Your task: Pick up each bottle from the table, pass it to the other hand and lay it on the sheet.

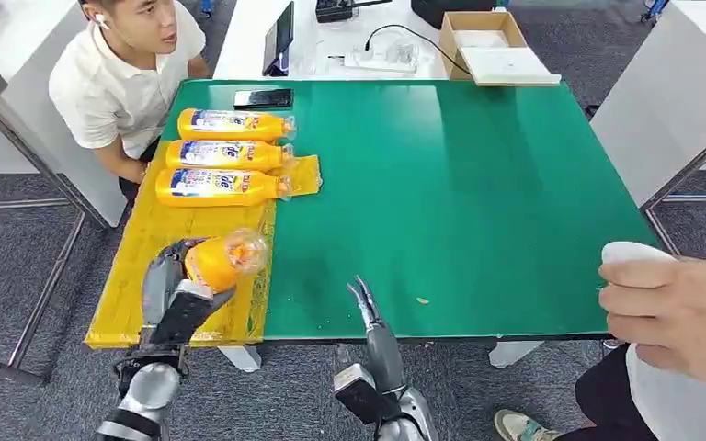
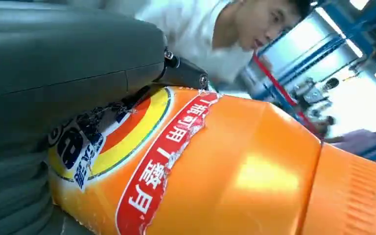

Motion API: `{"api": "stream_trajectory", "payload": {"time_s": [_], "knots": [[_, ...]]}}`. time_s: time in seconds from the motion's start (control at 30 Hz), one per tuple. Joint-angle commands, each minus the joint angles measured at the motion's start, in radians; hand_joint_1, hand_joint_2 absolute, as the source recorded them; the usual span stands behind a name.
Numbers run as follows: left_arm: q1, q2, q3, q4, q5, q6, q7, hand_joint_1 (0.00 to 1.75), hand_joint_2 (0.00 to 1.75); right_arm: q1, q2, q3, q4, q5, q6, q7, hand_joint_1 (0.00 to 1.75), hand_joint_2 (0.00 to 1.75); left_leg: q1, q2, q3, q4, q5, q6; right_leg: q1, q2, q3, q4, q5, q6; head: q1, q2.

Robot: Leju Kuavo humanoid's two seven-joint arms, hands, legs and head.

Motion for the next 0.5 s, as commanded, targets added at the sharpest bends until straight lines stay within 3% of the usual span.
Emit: {"api": "stream_trajectory", "payload": {"time_s": [0.03, 0.2, 0.43, 0.47, 0.5], "knots": [[-0.331, 0.016, -0.085, 0.642, -0.307, -0.027, 0.118, 1.75, 1.75, -0.018, 0.014, 0.028, 0.026, 0.052, 0.026, -0.029, 0.00, 0.00, 0.001, -0.004, 0.003, -0.001, 0.001, -0.002, 0.001, -0.006, 0.005, -0.001, 0.000, -0.002, 0.000, 0.000], [-0.424, -0.004, -0.100, 0.853, -0.392, 0.015, 0.178, 1.75, 1.75, -0.031, 0.023, 0.056, 0.059, 0.065, 0.016, -0.034, 0.00, 0.00, 0.001, -0.002, 0.004, -0.001, 0.002, -0.003, 0.001, -0.004, 0.006, -0.001, 0.000, -0.002, 0.000, 0.000], [-0.460, -0.008, -0.140, 0.887, -0.463, -0.046, 0.232, 1.75, 1.75, -0.037, 0.020, 0.059, 0.078, 0.057, 0.022, -0.034, 0.00, 0.00, 0.001, 0.000, 0.005, -0.001, 0.001, -0.003, 0.001, -0.003, 0.007, 0.000, -0.001, -0.002, 0.000, 0.000], [-0.465, -0.009, -0.144, 0.891, -0.470, -0.056, 0.238, 1.75, 1.75, -0.039, 0.021, 0.059, 0.079, 0.057, 0.024, -0.034, 0.00, 1.75, 0.002, 0.000, 0.006, -0.001, 0.001, -0.003, 0.002, -0.003, 0.008, -0.001, -0.001, -0.003, 0.000, 0.000], [-0.467, -0.009, -0.147, 0.894, -0.476, -0.064, 0.242, 1.75, 1.75, -0.039, 0.021, 0.059, 0.080, 0.057, 0.025, -0.034, 0.00, 1.75, 0.002, 0.000, 0.007, -0.001, 0.001, -0.004, 0.002, -0.003, 0.008, -0.001, -0.001, -0.003, 0.000, 0.000]]}}
